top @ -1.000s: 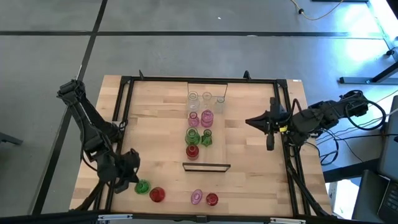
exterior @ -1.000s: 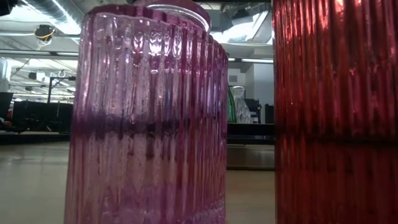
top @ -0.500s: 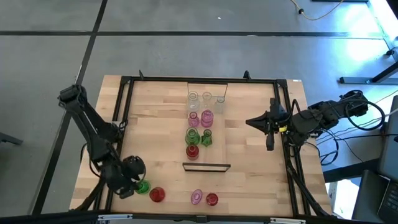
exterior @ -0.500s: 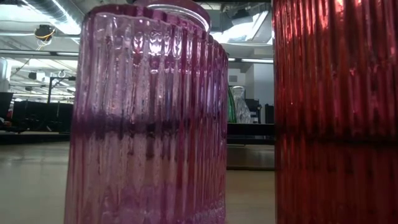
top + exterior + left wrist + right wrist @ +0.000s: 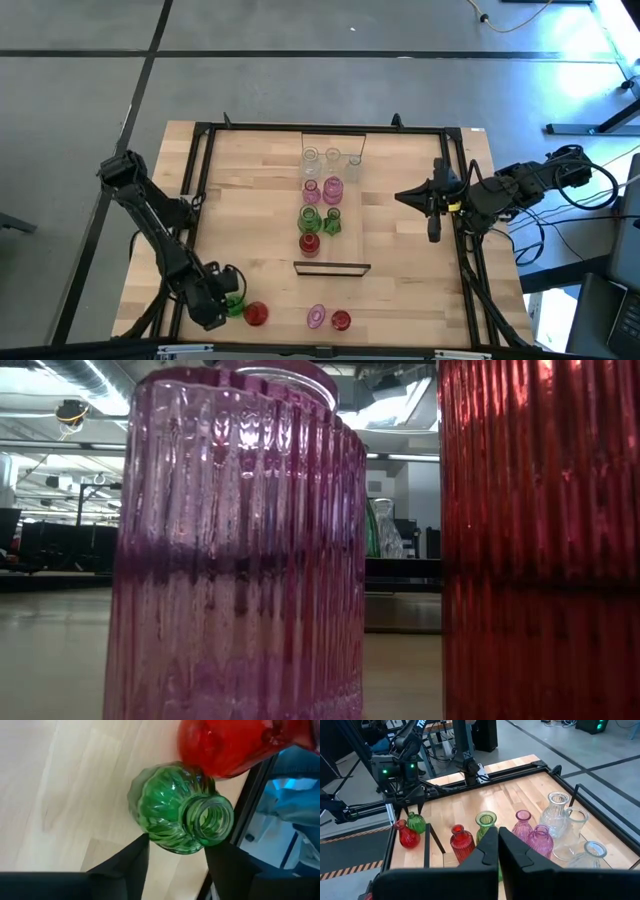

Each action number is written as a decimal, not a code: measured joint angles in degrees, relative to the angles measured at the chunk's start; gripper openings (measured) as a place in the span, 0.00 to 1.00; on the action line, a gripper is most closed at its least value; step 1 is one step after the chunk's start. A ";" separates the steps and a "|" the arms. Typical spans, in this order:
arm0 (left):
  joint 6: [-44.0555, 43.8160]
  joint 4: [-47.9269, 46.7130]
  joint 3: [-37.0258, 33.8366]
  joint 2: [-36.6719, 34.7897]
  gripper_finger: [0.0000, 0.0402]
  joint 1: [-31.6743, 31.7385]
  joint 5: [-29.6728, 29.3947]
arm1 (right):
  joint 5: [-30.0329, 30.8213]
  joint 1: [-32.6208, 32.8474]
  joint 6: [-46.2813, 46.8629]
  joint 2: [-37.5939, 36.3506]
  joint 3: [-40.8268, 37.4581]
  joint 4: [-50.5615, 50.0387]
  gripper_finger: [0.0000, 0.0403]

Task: Sort vases onto shelf
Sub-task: Put the green vase on the shelf aligned with the other green vases

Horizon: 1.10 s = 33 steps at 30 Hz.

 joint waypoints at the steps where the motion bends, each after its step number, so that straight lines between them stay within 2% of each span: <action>1: -0.40 0.37 0.00 -0.02 0.43 -0.01 -0.28 | -0.01 0.00 0.05 0.00 0.00 0.00 0.00; 6: -0.51 1.44 0.00 -0.25 0.35 0.03 -0.22 | 0.02 0.01 1.04 0.00 0.00 -0.18 0.00; 11: 0.26 2.81 -0.02 -1.89 0.30 0.03 0.02 | 0.08 0.00 1.24 0.00 0.01 -1.15 0.00; 18: 3.61 4.35 -0.02 -4.91 0.30 0.99 -2.10 | 0.09 0.00 1.24 0.03 0.01 -1.26 0.00; 33: 8.20 3.41 -0.02 -4.74 0.30 4.66 -2.52 | -0.96 0.02 2.57 1.66 0.07 -1.88 0.00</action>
